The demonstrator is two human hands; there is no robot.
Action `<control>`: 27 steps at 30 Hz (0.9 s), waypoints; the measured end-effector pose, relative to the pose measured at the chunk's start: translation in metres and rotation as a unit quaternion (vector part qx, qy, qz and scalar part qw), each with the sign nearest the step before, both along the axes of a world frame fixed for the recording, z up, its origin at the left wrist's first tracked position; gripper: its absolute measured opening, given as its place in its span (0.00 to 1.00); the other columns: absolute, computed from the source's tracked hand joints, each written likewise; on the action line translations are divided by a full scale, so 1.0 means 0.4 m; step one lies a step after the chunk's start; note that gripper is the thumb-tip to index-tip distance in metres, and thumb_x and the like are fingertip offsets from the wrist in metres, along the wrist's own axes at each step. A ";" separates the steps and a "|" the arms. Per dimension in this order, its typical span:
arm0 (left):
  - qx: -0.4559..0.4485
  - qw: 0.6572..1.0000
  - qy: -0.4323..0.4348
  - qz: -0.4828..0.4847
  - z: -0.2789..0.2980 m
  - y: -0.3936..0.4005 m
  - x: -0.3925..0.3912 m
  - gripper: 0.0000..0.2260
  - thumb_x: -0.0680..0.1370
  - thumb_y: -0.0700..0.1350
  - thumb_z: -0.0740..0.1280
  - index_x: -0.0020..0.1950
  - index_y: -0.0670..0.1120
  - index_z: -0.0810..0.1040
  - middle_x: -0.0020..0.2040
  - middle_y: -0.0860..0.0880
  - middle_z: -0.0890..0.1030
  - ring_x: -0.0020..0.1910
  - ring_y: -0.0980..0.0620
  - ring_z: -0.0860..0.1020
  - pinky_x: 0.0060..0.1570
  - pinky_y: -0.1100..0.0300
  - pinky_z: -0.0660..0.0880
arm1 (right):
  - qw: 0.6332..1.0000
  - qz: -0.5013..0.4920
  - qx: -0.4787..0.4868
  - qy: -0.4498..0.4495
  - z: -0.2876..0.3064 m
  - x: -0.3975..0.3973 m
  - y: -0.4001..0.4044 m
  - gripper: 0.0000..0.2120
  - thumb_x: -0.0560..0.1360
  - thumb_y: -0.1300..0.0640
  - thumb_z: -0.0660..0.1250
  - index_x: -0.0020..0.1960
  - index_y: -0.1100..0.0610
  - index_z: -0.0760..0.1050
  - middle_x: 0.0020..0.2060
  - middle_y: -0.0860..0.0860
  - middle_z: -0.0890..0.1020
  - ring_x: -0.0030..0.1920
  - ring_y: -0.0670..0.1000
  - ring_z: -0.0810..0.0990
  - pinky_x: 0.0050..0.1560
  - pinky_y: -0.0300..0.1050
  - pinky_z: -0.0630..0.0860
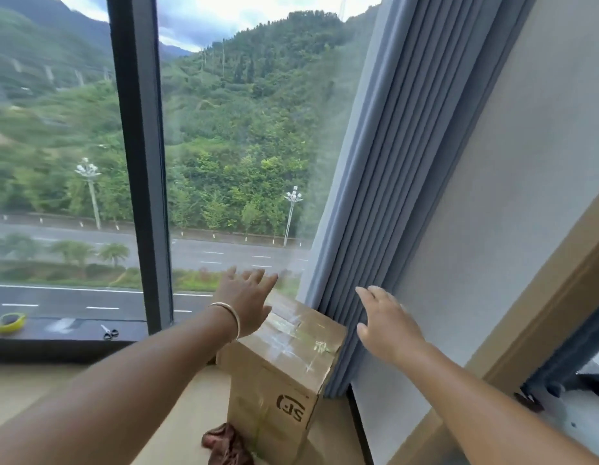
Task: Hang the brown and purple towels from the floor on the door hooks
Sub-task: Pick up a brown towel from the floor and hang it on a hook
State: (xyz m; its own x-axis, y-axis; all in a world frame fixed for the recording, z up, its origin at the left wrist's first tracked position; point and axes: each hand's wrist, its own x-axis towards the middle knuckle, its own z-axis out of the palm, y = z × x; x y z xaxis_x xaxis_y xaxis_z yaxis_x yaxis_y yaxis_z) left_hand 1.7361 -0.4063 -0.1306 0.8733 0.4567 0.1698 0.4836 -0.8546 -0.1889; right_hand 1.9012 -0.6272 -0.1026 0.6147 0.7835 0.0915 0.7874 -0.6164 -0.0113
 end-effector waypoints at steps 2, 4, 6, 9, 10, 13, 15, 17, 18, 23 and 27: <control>-0.008 1.000 0.019 0.015 -0.058 0.054 -0.015 0.30 0.80 0.60 0.54 0.78 0.52 0.47 0.78 0.46 0.57 0.74 0.45 0.61 0.72 0.43 0.53 | 1.000 0.012 -0.017 0.015 -0.045 0.017 0.075 0.32 0.78 0.51 0.60 0.78 0.51 0.50 0.75 0.49 0.57 0.75 0.51 0.55 0.72 0.49 0.58; -0.021 0.998 0.040 0.031 -0.120 0.106 -0.038 0.30 0.80 0.60 0.54 0.78 0.52 0.48 0.77 0.45 0.58 0.74 0.45 0.61 0.72 0.43 0.54 | 0.999 0.031 -0.028 0.032 -0.103 0.022 0.152 0.32 0.77 0.51 0.60 0.77 0.51 0.51 0.75 0.49 0.58 0.74 0.51 0.57 0.72 0.50 0.59; -0.040 0.997 0.051 0.047 -0.189 0.142 -0.064 0.30 0.80 0.60 0.54 0.78 0.51 0.48 0.77 0.45 0.58 0.74 0.45 0.61 0.72 0.43 0.55 | 0.997 0.052 -0.039 0.052 -0.171 0.016 0.214 0.32 0.77 0.51 0.61 0.77 0.50 0.52 0.74 0.48 0.60 0.73 0.51 0.59 0.71 0.50 0.60; -0.079 0.992 0.064 0.070 -0.299 0.170 -0.098 0.29 0.80 0.59 0.55 0.77 0.51 0.50 0.76 0.45 0.60 0.74 0.45 0.61 0.72 0.43 0.54 | 0.990 0.085 -0.068 0.084 -0.285 0.001 0.279 0.31 0.76 0.52 0.61 0.76 0.49 0.53 0.75 0.48 0.59 0.74 0.52 0.58 0.71 0.50 0.60; -0.090 0.990 0.073 0.077 -0.340 0.175 -0.110 0.29 0.80 0.59 0.55 0.77 0.51 0.50 0.76 0.46 0.60 0.74 0.46 0.61 0.72 0.43 0.54 | 0.988 0.095 -0.081 0.096 -0.330 -0.004 0.296 0.31 0.76 0.53 0.60 0.77 0.50 0.53 0.75 0.48 0.59 0.74 0.52 0.58 0.71 0.51 0.61; -0.116 0.983 0.104 0.094 -0.465 0.170 -0.141 0.29 0.79 0.59 0.55 0.77 0.51 0.52 0.74 0.46 0.62 0.72 0.46 0.63 0.71 0.44 0.56 | 0.979 0.126 -0.105 0.123 -0.469 -0.021 0.323 0.30 0.76 0.53 0.60 0.76 0.50 0.55 0.73 0.49 0.61 0.72 0.52 0.60 0.69 0.50 0.62; -0.130 0.977 0.134 0.102 -0.565 0.158 -0.155 0.28 0.79 0.59 0.54 0.77 0.51 0.52 0.74 0.46 0.63 0.69 0.45 0.66 0.68 0.46 0.59 | 0.970 0.146 -0.125 0.145 -0.583 -0.030 0.326 0.30 0.76 0.53 0.60 0.76 0.51 0.55 0.73 0.50 0.61 0.72 0.52 0.60 0.69 0.49 0.62; -0.148 0.970 0.158 0.111 -0.677 0.137 -0.168 0.28 0.79 0.60 0.53 0.77 0.51 0.52 0.74 0.46 0.63 0.69 0.45 0.67 0.66 0.47 0.61 | 0.962 0.161 -0.152 0.158 -0.701 -0.042 0.313 0.31 0.76 0.52 0.60 0.77 0.52 0.54 0.74 0.50 0.60 0.73 0.52 0.59 0.70 0.48 0.61; -0.162 0.965 0.172 0.116 -0.746 0.125 -0.171 0.28 0.79 0.59 0.53 0.77 0.51 0.52 0.74 0.46 0.62 0.69 0.45 0.66 0.66 0.47 0.60 | 0.957 0.166 -0.171 0.162 -0.774 -0.048 0.305 0.31 0.76 0.51 0.60 0.77 0.52 0.54 0.75 0.51 0.59 0.74 0.52 0.58 0.70 0.48 0.60; -0.260 0.928 0.226 0.140 -1.097 0.028 -0.196 0.28 0.80 0.57 0.55 0.77 0.51 0.51 0.76 0.46 0.59 0.70 0.44 0.64 0.71 0.47 0.55 | 0.927 0.181 -0.263 0.197 -1.130 -0.075 0.227 0.33 0.77 0.50 0.60 0.78 0.52 0.52 0.76 0.52 0.57 0.75 0.51 0.55 0.73 0.47 0.56; -0.302 0.908 0.252 0.142 -1.376 -0.066 -0.242 0.28 0.80 0.57 0.54 0.77 0.51 0.51 0.75 0.46 0.61 0.70 0.45 0.65 0.71 0.47 0.55 | 0.908 0.182 -0.308 0.219 -1.411 -0.092 0.156 0.32 0.76 0.50 0.60 0.77 0.53 0.53 0.76 0.52 0.58 0.75 0.52 0.56 0.72 0.47 0.56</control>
State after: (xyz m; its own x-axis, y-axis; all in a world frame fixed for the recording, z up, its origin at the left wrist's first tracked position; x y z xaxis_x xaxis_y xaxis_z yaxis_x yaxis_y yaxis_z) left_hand 1.6395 -0.4327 -0.6811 0.6029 0.5525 -0.5755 0.6829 -0.7304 0.0142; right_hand 1.8642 -0.5646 -0.6669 0.1766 0.7618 -0.6233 0.9431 -0.3122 -0.1144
